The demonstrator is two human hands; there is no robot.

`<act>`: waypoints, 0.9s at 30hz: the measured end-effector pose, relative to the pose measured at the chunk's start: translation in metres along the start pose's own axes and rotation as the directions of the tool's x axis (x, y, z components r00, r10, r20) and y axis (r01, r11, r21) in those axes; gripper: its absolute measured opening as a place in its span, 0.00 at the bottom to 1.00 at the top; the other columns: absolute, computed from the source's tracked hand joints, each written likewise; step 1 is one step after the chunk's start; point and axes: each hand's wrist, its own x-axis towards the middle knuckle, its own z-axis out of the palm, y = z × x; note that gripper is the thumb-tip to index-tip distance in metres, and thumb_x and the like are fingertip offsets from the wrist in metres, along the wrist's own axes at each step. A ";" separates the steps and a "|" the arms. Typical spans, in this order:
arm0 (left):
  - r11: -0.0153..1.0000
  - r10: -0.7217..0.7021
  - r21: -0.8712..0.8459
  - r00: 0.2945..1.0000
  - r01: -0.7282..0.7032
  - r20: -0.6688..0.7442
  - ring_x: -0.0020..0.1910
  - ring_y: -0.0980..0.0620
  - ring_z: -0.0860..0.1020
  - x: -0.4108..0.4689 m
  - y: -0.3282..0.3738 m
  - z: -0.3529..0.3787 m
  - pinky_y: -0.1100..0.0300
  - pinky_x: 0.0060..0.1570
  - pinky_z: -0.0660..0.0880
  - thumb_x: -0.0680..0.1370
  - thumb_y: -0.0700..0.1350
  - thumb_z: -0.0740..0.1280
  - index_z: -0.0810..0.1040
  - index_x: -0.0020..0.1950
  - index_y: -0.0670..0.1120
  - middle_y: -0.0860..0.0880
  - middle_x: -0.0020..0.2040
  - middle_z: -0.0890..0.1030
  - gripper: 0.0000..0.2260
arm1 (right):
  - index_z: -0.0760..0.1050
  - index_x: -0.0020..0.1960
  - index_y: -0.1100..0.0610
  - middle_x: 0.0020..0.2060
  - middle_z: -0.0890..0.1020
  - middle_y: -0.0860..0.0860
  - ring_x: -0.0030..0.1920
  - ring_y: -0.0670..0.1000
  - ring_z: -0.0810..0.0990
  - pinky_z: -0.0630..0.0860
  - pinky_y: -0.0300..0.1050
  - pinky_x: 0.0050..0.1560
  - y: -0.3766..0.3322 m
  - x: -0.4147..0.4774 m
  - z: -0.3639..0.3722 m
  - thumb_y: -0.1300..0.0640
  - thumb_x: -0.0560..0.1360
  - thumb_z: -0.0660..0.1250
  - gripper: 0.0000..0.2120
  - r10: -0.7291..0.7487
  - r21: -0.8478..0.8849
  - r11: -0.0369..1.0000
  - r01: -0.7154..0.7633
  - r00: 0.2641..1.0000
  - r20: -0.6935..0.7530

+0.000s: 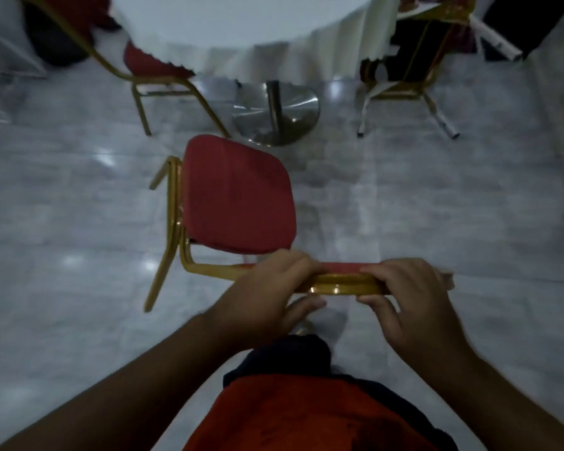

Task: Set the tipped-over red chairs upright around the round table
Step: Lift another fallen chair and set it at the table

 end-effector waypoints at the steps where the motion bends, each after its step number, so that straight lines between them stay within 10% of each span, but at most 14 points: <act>1: 0.999 0.006 0.049 1.000 -0.006 -0.016 0.51 0.56 0.72 -0.005 0.007 -0.007 0.57 0.50 0.72 0.81 0.56 0.64 0.75 0.63 0.50 0.55 0.55 0.76 0.15 | 0.80 0.54 0.57 0.48 0.82 0.52 0.48 0.56 0.78 0.72 0.53 0.52 -0.012 0.003 0.004 0.45 0.78 0.62 0.17 -0.032 -0.006 0.999 0.032 0.999 0.013; 11: 0.978 -0.203 0.004 0.955 0.209 -0.216 0.49 0.51 0.74 -0.126 -0.021 -0.071 0.50 0.49 0.74 0.81 0.47 0.66 0.76 0.57 0.48 0.52 0.50 0.75 0.06 | 0.74 0.67 0.48 0.57 0.80 0.44 0.57 0.48 0.77 0.68 0.48 0.56 -0.122 0.013 0.041 0.42 0.77 0.67 0.21 -0.247 -0.019 0.968 0.251 0.962 0.113; 16: 0.962 -0.267 -0.007 0.931 0.274 -0.247 0.47 0.54 0.74 -0.171 -0.042 -0.103 0.49 0.46 0.76 0.79 0.51 0.68 0.74 0.54 0.51 0.55 0.48 0.75 0.07 | 0.74 0.66 0.47 0.56 0.80 0.45 0.58 0.50 0.76 0.63 0.46 0.60 -0.125 0.006 0.050 0.33 0.75 0.61 0.26 -0.096 -0.045 0.994 0.099 0.993 0.070; 22: 0.892 -0.167 0.350 0.927 0.287 -0.335 0.43 0.56 0.72 -0.178 -0.034 -0.107 0.54 0.43 0.70 0.76 0.70 0.60 0.76 0.51 0.56 0.58 0.45 0.76 0.19 | 0.72 0.65 0.45 0.56 0.75 0.41 0.58 0.46 0.74 0.69 0.52 0.61 -0.157 0.013 0.075 0.32 0.74 0.59 0.25 -0.013 0.121 0.993 -0.011 0.980 0.201; 27: 0.809 -0.069 0.506 0.902 0.301 -0.427 0.42 0.49 0.76 -0.203 -0.057 -0.107 0.50 0.40 0.72 0.78 0.65 0.61 0.79 0.50 0.53 0.54 0.44 0.79 0.18 | 0.72 0.56 0.43 0.50 0.73 0.38 0.53 0.43 0.74 0.74 0.47 0.54 -0.186 0.026 0.094 0.36 0.77 0.60 0.14 -0.147 0.184 0.979 0.091 0.936 0.320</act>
